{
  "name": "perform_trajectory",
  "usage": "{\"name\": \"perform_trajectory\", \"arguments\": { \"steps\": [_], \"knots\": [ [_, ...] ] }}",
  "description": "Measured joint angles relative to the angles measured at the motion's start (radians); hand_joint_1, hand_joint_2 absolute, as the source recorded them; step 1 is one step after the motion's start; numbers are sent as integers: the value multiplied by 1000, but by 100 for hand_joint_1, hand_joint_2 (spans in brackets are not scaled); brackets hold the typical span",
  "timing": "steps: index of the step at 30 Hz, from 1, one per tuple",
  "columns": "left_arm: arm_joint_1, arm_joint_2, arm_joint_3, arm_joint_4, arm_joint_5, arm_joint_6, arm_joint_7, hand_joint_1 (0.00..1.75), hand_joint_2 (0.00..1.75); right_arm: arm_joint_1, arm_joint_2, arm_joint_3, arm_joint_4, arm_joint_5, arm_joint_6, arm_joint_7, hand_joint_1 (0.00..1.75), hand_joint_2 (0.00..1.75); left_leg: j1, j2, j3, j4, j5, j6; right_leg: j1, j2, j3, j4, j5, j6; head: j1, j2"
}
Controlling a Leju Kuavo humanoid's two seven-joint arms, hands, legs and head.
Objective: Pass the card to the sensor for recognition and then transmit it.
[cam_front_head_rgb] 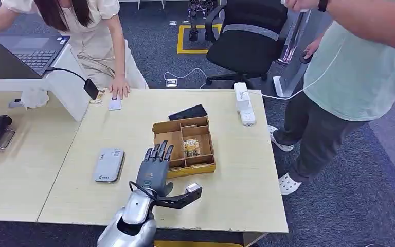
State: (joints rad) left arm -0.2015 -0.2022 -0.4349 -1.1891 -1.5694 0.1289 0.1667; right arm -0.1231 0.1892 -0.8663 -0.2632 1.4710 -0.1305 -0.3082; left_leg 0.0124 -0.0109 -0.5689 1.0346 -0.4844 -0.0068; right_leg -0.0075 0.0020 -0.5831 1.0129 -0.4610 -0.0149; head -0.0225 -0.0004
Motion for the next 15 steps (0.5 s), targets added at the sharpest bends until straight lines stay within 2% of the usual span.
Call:
{"name": "perform_trajectory", "arguments": {
  "steps": [10, 15],
  "knots": [
    [6, -23, 13, -6, 5, -14, -73, 0, 175, 0, 0, 1, 0, -13, -3, -5, 0, 175, 0, 0, 0, 0, 0, 0, 0, 0, 0, 0, 0, 0, 0, 0],
    [9, -34, 13, -28, 3, -21, -83, 0, 175, 0, 0, 1, 0, -16, -3, -5, 0, 175, 0, 0, 0, 0, 0, 0, 0, 0, 0, 0, 0, 0, 0, 0]
  ]
}}
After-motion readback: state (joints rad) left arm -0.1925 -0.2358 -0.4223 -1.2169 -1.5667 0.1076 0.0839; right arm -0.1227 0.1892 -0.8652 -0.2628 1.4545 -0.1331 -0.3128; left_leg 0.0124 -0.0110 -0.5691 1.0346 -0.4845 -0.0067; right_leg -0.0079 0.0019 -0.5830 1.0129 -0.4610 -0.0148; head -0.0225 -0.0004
